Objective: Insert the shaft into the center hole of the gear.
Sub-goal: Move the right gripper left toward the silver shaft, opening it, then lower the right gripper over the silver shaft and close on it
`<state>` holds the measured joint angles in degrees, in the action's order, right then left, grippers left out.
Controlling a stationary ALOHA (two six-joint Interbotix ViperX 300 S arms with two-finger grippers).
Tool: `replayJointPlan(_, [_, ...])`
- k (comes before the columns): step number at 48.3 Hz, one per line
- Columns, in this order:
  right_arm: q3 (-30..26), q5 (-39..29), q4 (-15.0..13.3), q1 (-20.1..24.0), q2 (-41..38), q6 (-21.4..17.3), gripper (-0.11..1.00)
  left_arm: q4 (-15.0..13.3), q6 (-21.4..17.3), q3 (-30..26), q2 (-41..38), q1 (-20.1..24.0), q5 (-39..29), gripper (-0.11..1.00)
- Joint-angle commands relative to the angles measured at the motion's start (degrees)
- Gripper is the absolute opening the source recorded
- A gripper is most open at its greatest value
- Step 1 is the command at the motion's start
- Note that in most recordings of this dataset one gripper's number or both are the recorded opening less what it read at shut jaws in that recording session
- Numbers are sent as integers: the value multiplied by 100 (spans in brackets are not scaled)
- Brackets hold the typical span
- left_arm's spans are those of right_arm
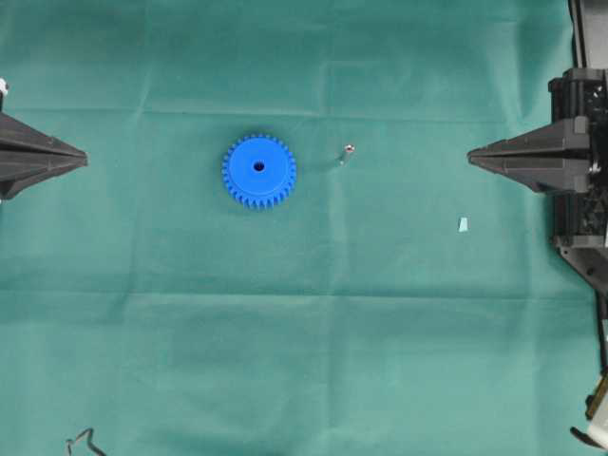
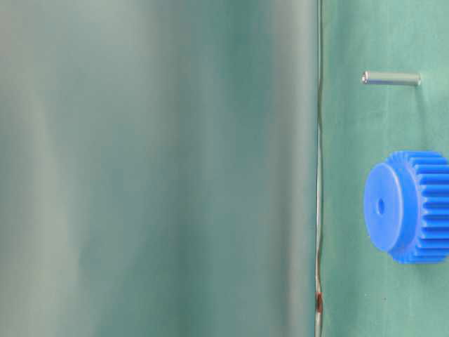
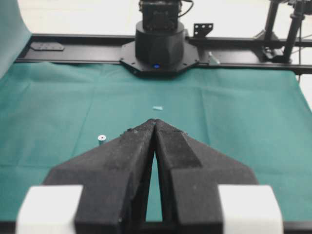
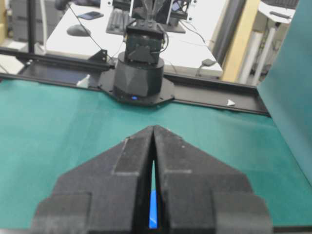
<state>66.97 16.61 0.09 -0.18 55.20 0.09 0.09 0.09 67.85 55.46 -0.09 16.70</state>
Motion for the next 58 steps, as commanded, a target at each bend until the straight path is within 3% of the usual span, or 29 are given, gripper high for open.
replayJointPlan(1, [-53, 18, -26, -18, -26, 79, 2, 88, 18, -202, -26, -9, -123, 0])
replayJointPlan(15, [-264, -483, -9, -97, -149, 62, 2, 88, 62, -211, -26, -9, -255, 0])
replayJointPlan(30, [-334, -413, 88, -396, -598, 26, 5, 88, 62, -211, -35, -9, -255, 0])
replayJointPlan(35, [-343, -220, 141, -475, -914, 26, 22, 88, 62, -220, -26, -9, -246, 0])
replayJointPlan(46, [-387, 299, 255, -694, -1793, 26, 88, 88, 53, -220, -26, -9, -246, 0])
replayJointPlan(48, [-413, 369, 264, -729, -2013, 35, 92, 88, 53, -220, -26, -18, -255, 0])
replayJointPlan(58, [-519, 650, 396, -905, -2979, 26, 83, 88, 53, -211, -26, -9, -255, 0])
